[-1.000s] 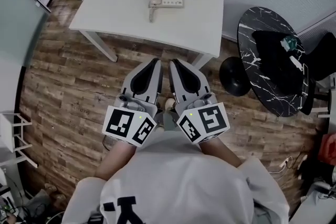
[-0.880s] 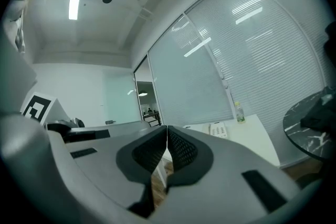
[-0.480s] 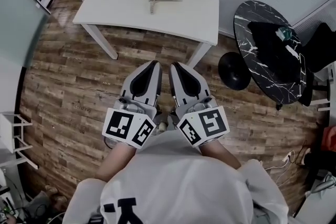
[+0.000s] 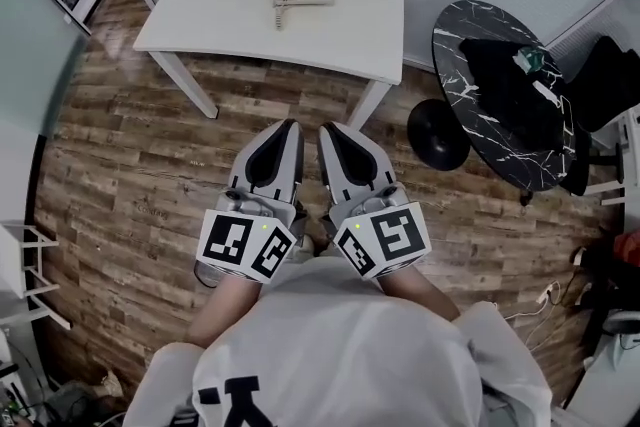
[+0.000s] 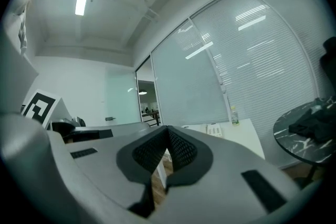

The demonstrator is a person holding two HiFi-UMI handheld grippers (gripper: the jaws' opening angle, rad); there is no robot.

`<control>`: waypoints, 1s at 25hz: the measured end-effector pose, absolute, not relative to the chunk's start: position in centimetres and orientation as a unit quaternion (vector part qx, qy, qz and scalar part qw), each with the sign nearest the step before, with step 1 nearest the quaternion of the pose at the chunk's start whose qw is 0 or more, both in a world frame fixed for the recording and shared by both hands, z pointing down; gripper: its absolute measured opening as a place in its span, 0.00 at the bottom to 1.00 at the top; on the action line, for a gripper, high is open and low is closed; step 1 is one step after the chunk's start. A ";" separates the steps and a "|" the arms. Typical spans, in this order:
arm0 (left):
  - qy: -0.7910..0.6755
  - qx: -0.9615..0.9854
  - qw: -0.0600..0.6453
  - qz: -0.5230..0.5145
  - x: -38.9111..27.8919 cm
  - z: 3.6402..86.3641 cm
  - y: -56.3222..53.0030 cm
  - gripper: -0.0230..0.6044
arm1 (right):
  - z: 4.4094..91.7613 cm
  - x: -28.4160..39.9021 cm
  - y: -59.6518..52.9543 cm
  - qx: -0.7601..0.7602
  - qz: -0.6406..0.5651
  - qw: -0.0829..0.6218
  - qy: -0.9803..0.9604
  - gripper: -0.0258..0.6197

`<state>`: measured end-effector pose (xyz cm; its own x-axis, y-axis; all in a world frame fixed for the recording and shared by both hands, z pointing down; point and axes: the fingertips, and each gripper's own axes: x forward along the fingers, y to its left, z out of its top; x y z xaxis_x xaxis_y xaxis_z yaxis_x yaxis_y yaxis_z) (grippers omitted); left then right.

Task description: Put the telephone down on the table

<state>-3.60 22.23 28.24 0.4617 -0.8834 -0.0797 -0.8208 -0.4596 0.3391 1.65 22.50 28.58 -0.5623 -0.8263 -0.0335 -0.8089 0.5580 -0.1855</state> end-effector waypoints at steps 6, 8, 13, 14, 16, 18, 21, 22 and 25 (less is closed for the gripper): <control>-0.497 0.849 0.128 -0.126 -2.6 28.1 23.0 0.04 | 28.9 2.9 23.2 -0.474 -0.083 0.061 0.875 0.08; -0.493 0.851 0.128 -0.126 -2.4 28.0 23.3 0.04 | 28.9 2.8 23.5 -0.474 -0.083 0.061 0.874 0.08; -0.490 0.853 0.125 -0.124 -2.8 28.0 23.7 0.04 | 28.6 2.3 24.0 -0.476 -0.077 0.066 0.874 0.08; -0.490 0.853 0.126 -0.124 -2.9 28.0 23.7 0.04 | 28.6 2.2 24.1 -0.477 -0.077 0.066 0.873 0.08; -0.488 0.855 0.126 -0.125 -3.0 28.1 24.0 0.04 | 28.7 2.1 24.4 -0.479 -0.079 0.066 0.872 0.08; -0.484 0.857 0.126 -0.125 -3.1 28.1 24.2 0.04 | 28.8 1.9 24.7 -0.480 -0.081 0.066 0.871 0.08; -0.483 0.858 0.124 -0.125 -3.3 27.9 24.5 0.04 | 28.8 1.5 25.0 -0.478 -0.085 0.067 0.871 0.08; -0.483 0.858 0.123 -0.124 -3.3 27.8 24.6 0.04 | 28.8 1.4 25.1 -0.478 -0.085 0.066 0.872 0.08; -0.483 0.858 0.122 -0.124 -3.5 27.6 24.8 0.04 | 28.7 1.0 25.4 -0.476 -0.083 0.065 0.873 0.08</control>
<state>-3.54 24.79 27.64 0.5027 -0.8591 -0.0961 -0.7987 -0.5041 0.3287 0.97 25.35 28.70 -0.5391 -0.8415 -0.0351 -0.8197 0.5337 -0.2078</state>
